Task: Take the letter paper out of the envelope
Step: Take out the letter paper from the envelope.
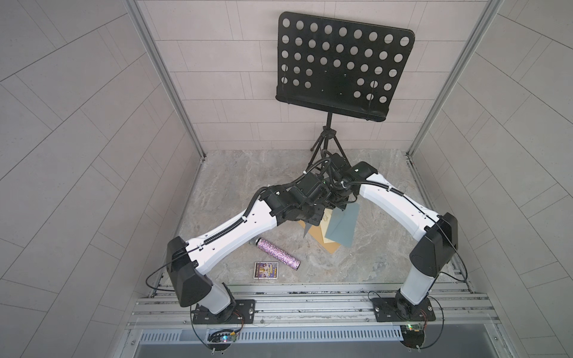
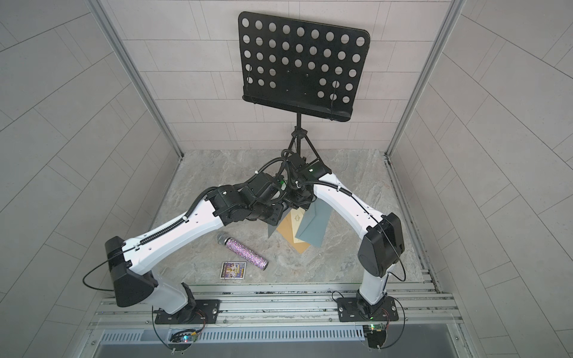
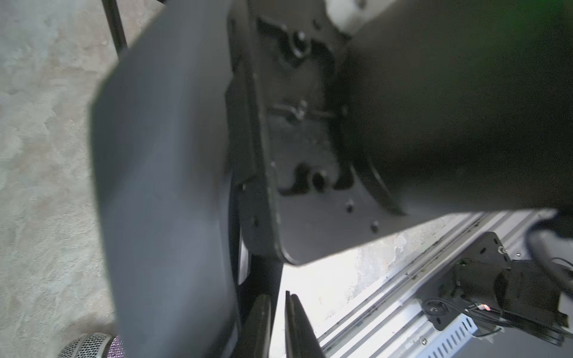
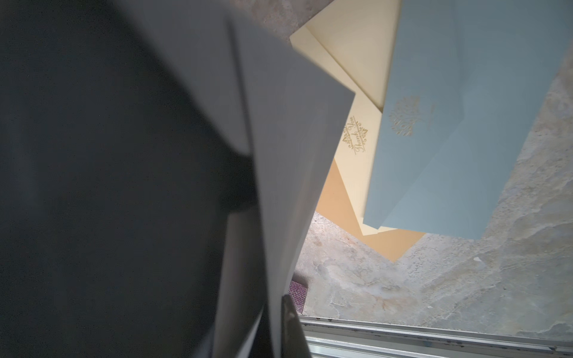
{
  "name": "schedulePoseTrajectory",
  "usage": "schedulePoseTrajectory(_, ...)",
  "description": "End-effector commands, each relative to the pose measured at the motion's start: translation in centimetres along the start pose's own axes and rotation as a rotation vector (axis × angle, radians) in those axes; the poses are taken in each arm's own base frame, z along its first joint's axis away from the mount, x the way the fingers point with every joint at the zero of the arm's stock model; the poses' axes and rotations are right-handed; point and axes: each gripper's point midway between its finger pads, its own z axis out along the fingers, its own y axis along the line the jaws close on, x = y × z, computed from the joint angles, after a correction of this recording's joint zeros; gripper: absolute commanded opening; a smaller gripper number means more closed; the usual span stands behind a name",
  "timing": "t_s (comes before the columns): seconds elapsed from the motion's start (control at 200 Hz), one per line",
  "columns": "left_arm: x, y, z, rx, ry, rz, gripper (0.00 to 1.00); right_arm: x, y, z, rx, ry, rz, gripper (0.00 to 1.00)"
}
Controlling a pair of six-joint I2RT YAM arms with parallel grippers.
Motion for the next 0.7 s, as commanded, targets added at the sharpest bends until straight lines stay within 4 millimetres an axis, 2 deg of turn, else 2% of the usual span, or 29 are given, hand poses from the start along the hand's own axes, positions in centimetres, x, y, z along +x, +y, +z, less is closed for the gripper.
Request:
schedulePoseTrajectory(0.0,-0.3,1.7,0.0,-0.101,-0.004,0.05,0.18,0.6,0.2,-2.3,-0.039,-0.008,0.016,0.0)
schedulePoseTrajectory(0.075,-0.3,2.0,0.1,-0.125,0.0,0.066,0.25,0.8,0.3,-2.2,-0.045,0.004,0.027,0.0)
schedulePoseTrajectory(0.4,-1.3,4.0,-0.2,-0.221,-0.043,0.093,0.43,1.0,0.7,-2.3,-0.067,0.02,0.054,0.0)
schedulePoseTrajectory(0.57,-1.8,5.3,-0.3,-0.239,-0.049,0.112,0.48,1.1,0.7,-2.2,-0.071,0.023,0.06,0.0)
schedulePoseTrajectory(0.695,-2.0,5.4,-0.6,-0.215,-0.055,0.123,0.5,1.0,0.7,-2.1,-0.068,0.024,0.063,0.0)
